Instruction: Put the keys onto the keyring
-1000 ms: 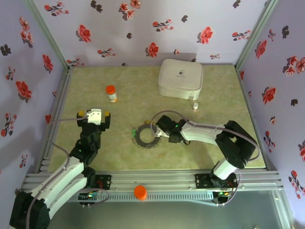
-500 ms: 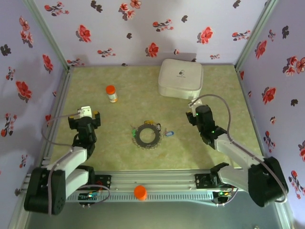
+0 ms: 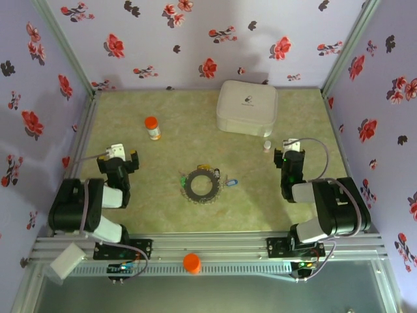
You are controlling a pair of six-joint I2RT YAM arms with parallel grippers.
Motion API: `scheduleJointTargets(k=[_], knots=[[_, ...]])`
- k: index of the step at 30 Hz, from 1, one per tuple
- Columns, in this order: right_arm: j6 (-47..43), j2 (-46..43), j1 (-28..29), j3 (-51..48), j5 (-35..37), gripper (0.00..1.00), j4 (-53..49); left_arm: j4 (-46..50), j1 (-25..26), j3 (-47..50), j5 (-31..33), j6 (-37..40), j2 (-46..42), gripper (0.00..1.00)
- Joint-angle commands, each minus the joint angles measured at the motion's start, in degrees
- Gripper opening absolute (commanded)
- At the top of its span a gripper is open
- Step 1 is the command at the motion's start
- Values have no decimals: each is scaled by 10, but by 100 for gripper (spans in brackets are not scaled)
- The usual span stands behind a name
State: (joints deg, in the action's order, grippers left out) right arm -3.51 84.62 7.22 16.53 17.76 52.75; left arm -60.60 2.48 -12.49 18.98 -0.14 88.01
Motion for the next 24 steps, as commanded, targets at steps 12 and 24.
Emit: scheduleJointTargets(k=[12, 24], knots=[[74, 49, -46, 55, -57, 67, -12, 80, -7, -94, -36, -23, 7, 100], [78, 47, -50, 58, -60, 73, -22, 85, -12, -97, -50, -24, 8, 100]])
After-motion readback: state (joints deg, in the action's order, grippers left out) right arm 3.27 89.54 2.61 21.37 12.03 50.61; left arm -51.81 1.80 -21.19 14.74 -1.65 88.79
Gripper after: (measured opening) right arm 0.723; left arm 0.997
